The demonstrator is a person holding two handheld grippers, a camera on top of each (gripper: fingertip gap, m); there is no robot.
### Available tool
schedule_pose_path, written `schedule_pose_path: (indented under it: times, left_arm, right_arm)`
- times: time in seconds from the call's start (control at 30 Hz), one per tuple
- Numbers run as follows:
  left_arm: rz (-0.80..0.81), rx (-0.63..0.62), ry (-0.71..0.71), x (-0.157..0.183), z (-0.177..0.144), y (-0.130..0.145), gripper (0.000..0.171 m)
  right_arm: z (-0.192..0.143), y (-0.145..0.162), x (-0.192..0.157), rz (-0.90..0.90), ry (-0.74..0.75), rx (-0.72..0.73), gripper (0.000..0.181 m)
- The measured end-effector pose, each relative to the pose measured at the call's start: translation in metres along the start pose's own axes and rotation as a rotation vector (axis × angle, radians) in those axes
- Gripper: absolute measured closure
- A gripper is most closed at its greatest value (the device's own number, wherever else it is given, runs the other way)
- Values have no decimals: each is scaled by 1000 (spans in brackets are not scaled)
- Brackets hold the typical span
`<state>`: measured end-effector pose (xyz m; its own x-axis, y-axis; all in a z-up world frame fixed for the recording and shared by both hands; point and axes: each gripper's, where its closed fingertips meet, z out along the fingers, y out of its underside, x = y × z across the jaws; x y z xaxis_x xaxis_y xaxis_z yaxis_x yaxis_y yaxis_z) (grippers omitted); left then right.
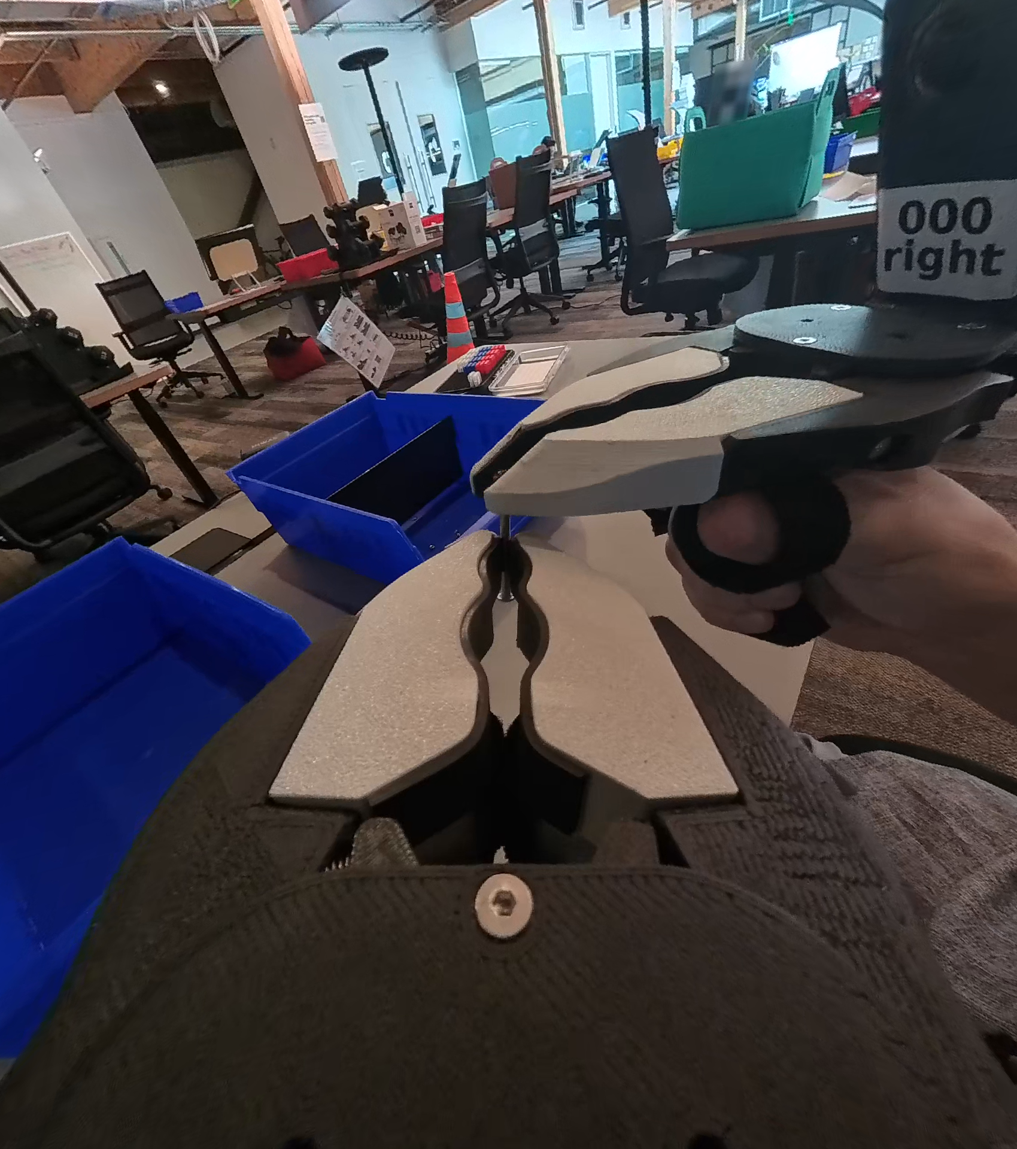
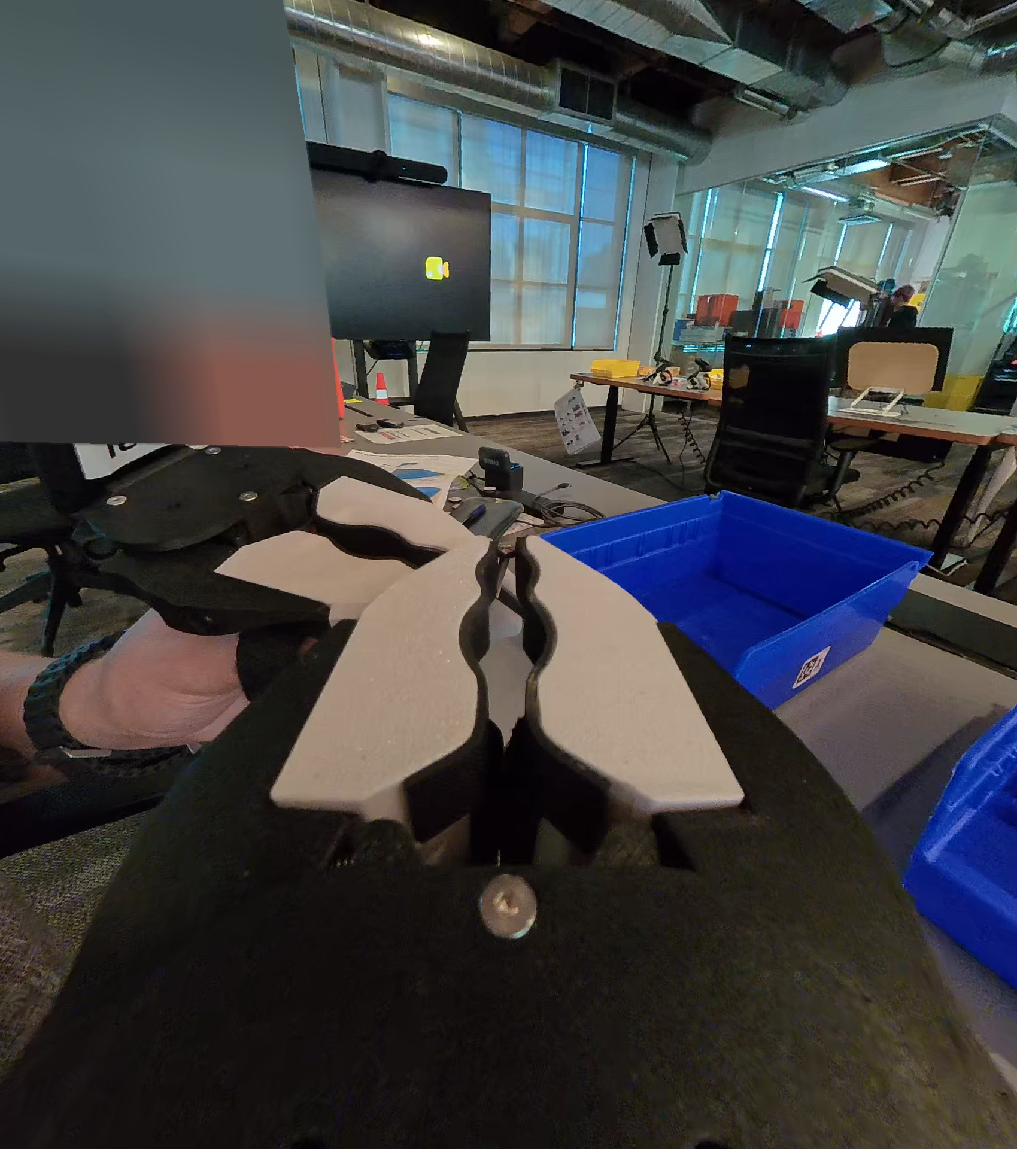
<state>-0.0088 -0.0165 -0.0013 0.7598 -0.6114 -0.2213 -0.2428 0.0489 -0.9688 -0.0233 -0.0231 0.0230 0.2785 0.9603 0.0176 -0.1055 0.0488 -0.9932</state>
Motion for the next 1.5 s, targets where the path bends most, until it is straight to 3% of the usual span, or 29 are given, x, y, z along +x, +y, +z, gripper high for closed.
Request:
schedule_pose_path:
  times: [0.37, 0.43, 0.63, 0.77, 0.87, 1.0, 1.13, 1.3, 1.5]
  left_arm:
    - [-14, -9, 7, -1, 2, 3, 170]
    - [-23, -10, 6, -3, 1, 4, 170]
    - [-53, -17, 13, -8, 3, 8, 170]
    - [-52, -22, 11, -8, 3, 9, 170]
    - [-53, -21, 10, -8, 3, 8, 170]
    - [-51, -19, 8, -9, 2, 7, 169]
    - [-57, -18, 6, -12, 1, 7, 169]
    - [-57, -18, 2, -13, 0, 6, 169]
    - [-62, -16, 4, -15, 1, 7, 170]
  right_arm:
    - [-5, -18, 11, 98, -73, 138, 177]
    - [-11, -23, 26, 115, -63, 144, 177]
    - [-36, -6, 102, 45, 200, -7, 177]
    - [-37, 7, 151, -34, 359, -168, 177]
    - [-27, 27, 197, -49, 445, -386, 177]
    - [-19, 89, 256, 93, 486, -817, 176]
    - [-27, 150, 284, 245, 468, -1150, 176]
    - [-38, 197, 302, 312, 478, -1313, 176]
    - [-38, 203, 301, 352, 451, -1329, 175]
